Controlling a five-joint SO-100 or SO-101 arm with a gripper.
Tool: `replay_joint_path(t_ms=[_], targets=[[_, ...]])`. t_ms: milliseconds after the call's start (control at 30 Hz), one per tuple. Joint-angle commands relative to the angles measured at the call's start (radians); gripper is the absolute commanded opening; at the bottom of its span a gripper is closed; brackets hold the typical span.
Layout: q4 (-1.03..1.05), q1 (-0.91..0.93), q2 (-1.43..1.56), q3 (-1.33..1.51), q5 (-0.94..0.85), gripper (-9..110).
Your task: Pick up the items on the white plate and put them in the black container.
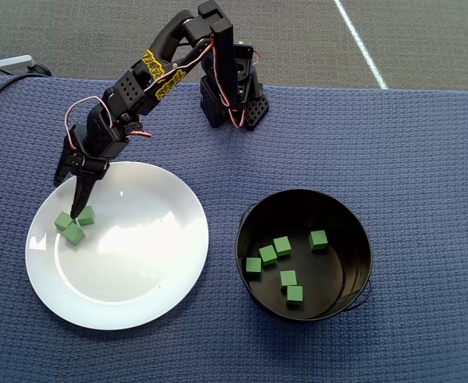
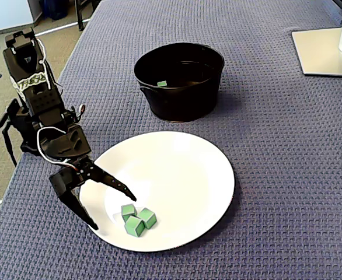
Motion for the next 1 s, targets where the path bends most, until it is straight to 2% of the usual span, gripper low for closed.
replay_joint_path(t_ms=[0, 133, 367, 600, 800, 867, 967], targets=[[-0.028, -0.021, 0.002, -0.043, -0.008, 38], [0.002, -0.055, -0.012, -0.066, -0.044, 35], [-0.146, -0.110, -0.038, 0.129, -0.060, 35], [-0.189, -0.152, -0.055, 0.160, -0.046, 30], [-0.147, -0.098, -0.087, 0.087, -0.048, 14], [-0.150, -0.087, -0.092, 0.072, -0.048, 2], [-0.126, -0.078, -0.084, 0.061, -0.046, 0]])
